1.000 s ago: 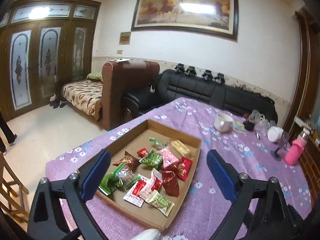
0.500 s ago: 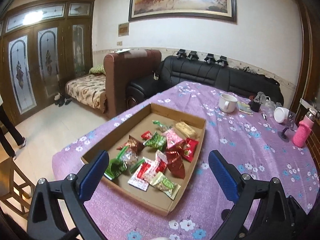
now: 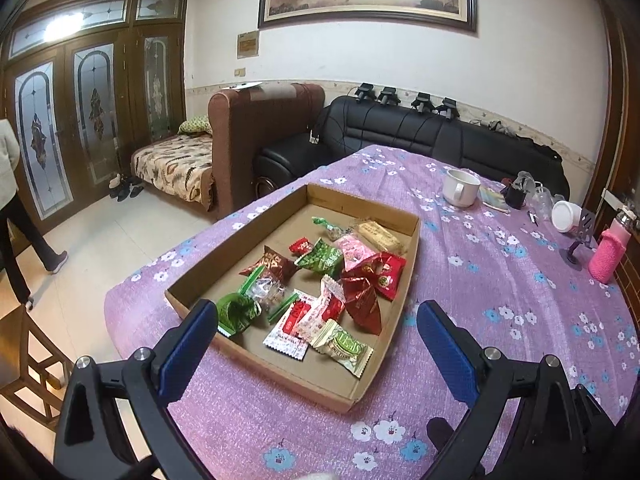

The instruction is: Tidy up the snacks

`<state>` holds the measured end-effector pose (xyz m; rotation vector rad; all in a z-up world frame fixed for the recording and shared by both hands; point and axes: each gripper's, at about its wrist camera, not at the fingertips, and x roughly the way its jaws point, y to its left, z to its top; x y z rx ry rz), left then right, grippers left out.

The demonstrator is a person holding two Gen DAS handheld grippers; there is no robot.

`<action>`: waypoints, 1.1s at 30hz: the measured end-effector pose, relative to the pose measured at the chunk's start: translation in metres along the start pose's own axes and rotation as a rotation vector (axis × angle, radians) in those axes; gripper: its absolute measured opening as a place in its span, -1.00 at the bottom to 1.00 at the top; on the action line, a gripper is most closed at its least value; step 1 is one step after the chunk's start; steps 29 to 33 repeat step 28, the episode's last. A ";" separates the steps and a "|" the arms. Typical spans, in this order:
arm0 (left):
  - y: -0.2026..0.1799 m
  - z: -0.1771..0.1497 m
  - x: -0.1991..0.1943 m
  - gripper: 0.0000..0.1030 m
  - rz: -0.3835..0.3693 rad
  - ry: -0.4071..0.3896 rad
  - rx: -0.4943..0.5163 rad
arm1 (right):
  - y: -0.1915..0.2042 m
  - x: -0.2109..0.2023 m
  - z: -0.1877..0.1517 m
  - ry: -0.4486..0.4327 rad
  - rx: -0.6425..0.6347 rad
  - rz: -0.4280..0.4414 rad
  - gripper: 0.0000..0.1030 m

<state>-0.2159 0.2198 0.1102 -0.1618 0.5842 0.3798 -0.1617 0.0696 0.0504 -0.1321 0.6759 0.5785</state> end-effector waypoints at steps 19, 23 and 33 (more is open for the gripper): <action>-0.019 -0.007 0.007 0.94 -0.049 0.055 0.066 | -0.016 0.003 -0.002 0.018 0.047 -0.019 0.62; -0.034 -0.010 0.009 0.94 -0.066 0.070 0.101 | -0.034 -0.004 -0.004 0.013 0.089 -0.040 0.62; -0.042 -0.011 0.010 0.94 -0.058 0.079 0.097 | -0.052 -0.009 -0.009 0.018 0.127 -0.052 0.62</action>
